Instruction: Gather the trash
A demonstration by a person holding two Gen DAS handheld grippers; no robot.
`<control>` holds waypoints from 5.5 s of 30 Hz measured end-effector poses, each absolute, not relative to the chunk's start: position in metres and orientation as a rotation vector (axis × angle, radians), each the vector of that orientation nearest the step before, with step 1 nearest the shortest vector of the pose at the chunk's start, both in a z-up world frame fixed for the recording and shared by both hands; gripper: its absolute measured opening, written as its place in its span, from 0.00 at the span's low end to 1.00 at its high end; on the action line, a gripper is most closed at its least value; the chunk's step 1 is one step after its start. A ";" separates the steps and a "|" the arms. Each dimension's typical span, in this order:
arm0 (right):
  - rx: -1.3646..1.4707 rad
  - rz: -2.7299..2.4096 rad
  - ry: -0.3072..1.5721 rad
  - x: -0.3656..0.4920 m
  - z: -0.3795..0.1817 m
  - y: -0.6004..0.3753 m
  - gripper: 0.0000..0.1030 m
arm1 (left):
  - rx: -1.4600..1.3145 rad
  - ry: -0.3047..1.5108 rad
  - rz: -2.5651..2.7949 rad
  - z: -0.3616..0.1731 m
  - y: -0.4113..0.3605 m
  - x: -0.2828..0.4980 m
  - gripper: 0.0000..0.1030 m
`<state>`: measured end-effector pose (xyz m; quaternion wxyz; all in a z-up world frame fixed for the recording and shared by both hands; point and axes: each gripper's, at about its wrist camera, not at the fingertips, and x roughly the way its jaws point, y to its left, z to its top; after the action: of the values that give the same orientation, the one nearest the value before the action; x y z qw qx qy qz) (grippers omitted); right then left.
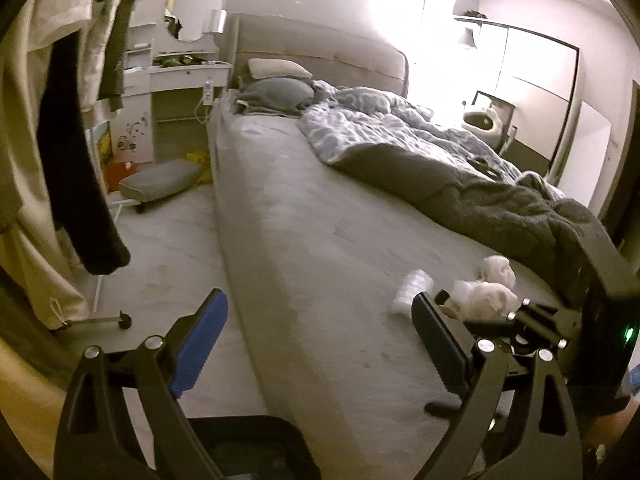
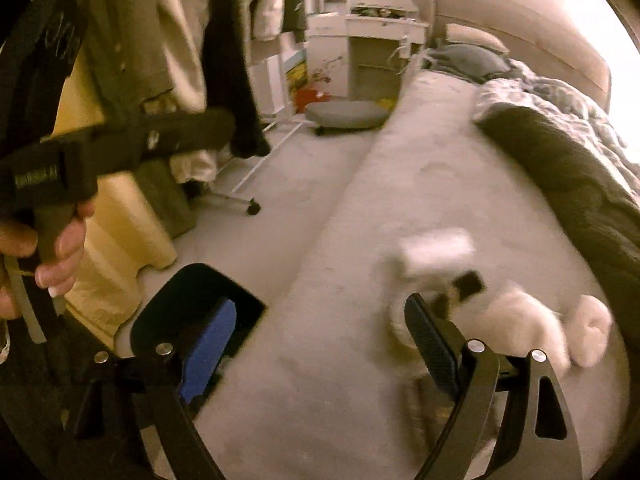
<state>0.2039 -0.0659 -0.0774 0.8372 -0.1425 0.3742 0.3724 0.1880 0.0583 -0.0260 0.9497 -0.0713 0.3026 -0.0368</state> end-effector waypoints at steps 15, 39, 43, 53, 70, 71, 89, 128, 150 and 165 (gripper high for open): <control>-0.253 0.617 0.745 0.228 -0.076 -0.145 0.85 | -0.147 0.693 -0.168 -0.045 0.001 0.210 0.92; -0.235 0.595 0.797 0.257 -0.101 -0.174 0.44 | -0.231 0.864 -0.229 -0.092 -0.039 0.237 0.92; -0.234 0.589 0.793 0.256 -0.099 -0.178 0.33 | -0.227 0.873 -0.223 -0.097 -0.045 0.240 0.92; -0.180 0.605 0.769 0.254 -0.088 -0.196 0.29 | -0.207 0.876 -0.207 -0.101 -0.059 0.247 0.91; -0.082 0.580 0.734 0.254 -0.077 -0.232 0.29 | -0.260 0.899 -0.180 -0.111 -0.065 0.259 0.56; -0.080 0.579 0.734 0.254 -0.078 -0.233 0.29 | -0.261 0.899 -0.182 -0.111 -0.065 0.259 0.55; -0.050 0.601 0.719 0.254 -0.060 -0.216 0.29 | -0.265 0.834 -0.205 -0.095 -0.053 0.247 0.45; -0.175 0.809 0.775 0.244 -0.062 -0.004 0.29 | -0.174 1.049 -0.018 -0.141 0.100 0.179 0.45; -0.282 0.908 0.961 0.224 -0.112 0.094 0.29 | -0.257 1.346 -0.039 -0.213 0.149 0.121 0.45; -0.405 0.949 1.082 0.207 -0.164 0.138 0.29 | -0.241 1.318 -0.039 -0.202 0.174 0.092 0.68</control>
<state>0.2067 0.1383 -0.1639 0.7332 -0.1842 0.4922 0.4316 0.0917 0.1741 -0.2020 0.7838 -0.1115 0.6107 -0.0182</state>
